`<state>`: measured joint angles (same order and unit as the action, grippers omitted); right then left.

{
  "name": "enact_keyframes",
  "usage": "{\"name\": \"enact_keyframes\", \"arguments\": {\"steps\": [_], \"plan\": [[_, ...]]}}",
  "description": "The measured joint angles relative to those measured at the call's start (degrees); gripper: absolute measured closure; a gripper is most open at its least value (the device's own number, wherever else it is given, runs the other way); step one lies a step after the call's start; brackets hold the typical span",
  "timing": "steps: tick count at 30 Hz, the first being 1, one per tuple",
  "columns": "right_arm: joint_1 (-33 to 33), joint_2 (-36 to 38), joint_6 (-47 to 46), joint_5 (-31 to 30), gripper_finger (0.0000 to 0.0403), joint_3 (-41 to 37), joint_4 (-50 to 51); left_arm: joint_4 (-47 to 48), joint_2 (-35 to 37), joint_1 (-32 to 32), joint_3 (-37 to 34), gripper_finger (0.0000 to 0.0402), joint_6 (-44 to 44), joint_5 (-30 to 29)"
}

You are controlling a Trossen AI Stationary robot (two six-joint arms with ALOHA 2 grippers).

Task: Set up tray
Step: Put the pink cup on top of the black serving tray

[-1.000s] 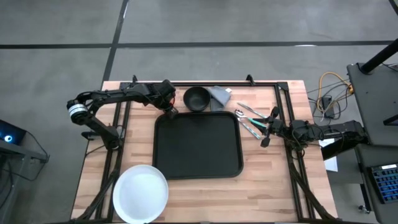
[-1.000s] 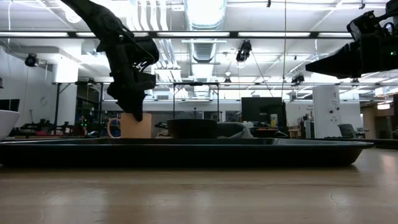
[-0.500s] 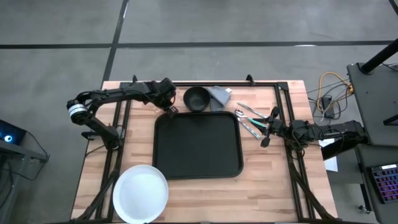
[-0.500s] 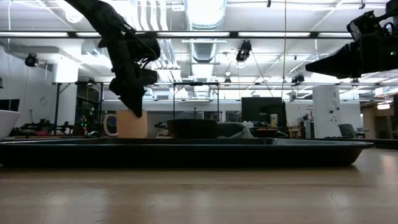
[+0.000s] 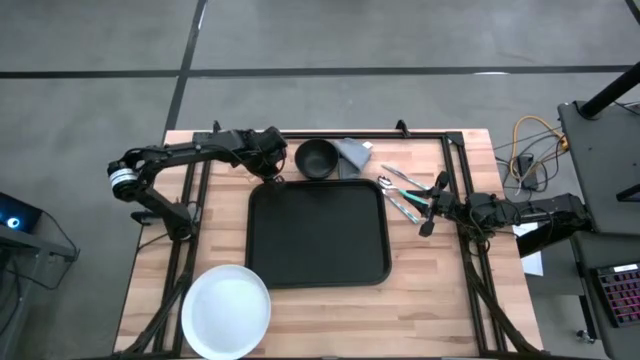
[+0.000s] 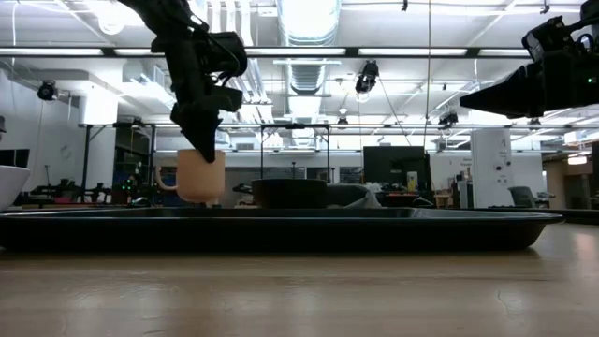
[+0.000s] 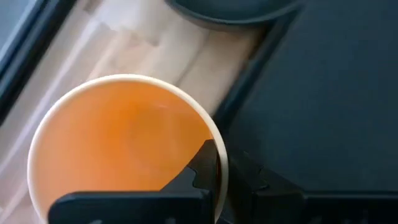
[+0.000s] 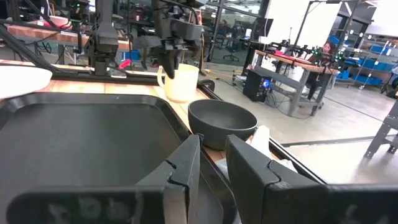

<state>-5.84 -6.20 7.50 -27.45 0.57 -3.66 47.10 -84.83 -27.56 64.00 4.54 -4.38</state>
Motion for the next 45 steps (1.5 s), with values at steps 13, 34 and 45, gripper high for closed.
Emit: {"name": "enact_keyframes", "arguments": {"steps": [13, 34, 45], "plan": [[0.0, 0.0, 0.0, 0.0, 0.0335, 0.0, 0.0, 0.8, 0.3, 12.9, -1.1, 0.0401, 0.0, 0.0], [0.0, 0.0, 0.0, 0.0, 0.0335, 0.0, 0.0, 0.7, 0.3, 14.8, -6.7, 0.0402, 0.5, -0.2], [0.0, 0.0, 0.0, 0.0, 0.0335, 0.0, 0.0, 2.0, 0.3, 14.7, -6.7, 0.0394, 0.5, -0.2]]}}
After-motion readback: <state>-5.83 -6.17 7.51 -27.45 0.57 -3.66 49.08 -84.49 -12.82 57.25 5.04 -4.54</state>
